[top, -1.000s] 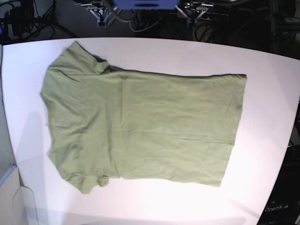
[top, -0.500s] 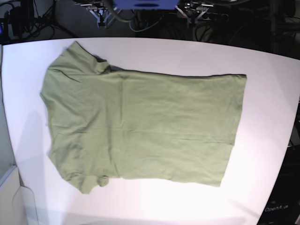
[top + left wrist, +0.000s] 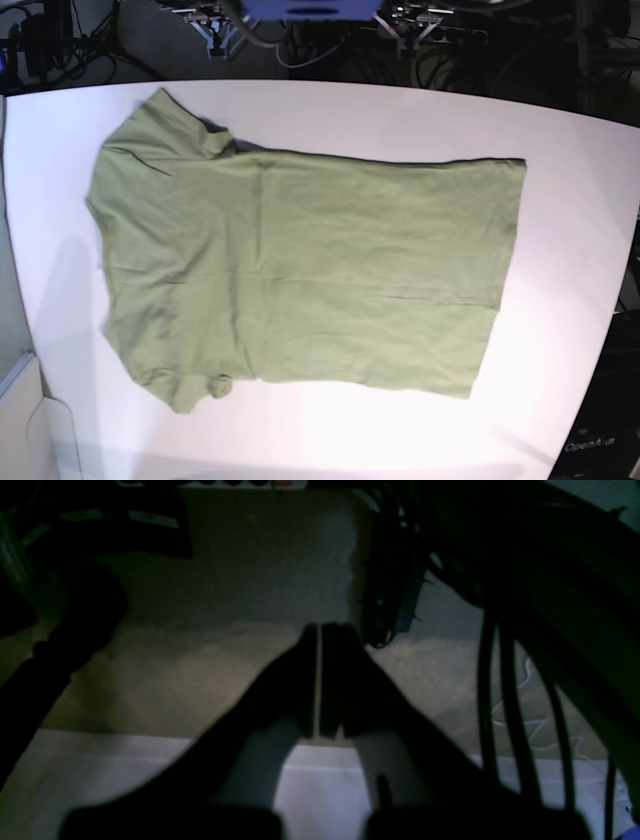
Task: Fold the T-shirt properly
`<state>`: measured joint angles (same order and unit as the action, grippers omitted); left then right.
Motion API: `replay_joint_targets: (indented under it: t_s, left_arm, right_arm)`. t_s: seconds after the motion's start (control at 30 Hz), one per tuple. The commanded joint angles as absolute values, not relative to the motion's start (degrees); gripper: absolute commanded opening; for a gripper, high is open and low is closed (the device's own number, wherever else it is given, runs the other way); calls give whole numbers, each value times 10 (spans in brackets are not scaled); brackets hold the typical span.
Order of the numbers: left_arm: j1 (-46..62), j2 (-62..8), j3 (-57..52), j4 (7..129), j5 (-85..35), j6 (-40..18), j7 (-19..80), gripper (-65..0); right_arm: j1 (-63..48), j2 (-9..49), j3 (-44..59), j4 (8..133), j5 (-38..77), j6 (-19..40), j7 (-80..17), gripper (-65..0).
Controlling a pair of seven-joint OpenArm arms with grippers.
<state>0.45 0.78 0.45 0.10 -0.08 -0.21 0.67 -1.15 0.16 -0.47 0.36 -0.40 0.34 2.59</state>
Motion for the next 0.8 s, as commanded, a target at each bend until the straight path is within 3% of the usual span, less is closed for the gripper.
replay_joint_targets:
  t_s: [0.0,0.27,0.77]
  left_arm:
    - [5,7,6,0,-2,-3,5,-642]
    - [6,6,6,6,-2,-5,-3,-642]
    - [75,-20,6,0,-2,-7,-246,-642]
  right_arm:
    - [-13,2,-5,4,-1,-5,29,-650]
    - [-14,2,-4,5,0,-5,47,-650]
    - [-114,2,-6,5,-3,-4,326,-650]
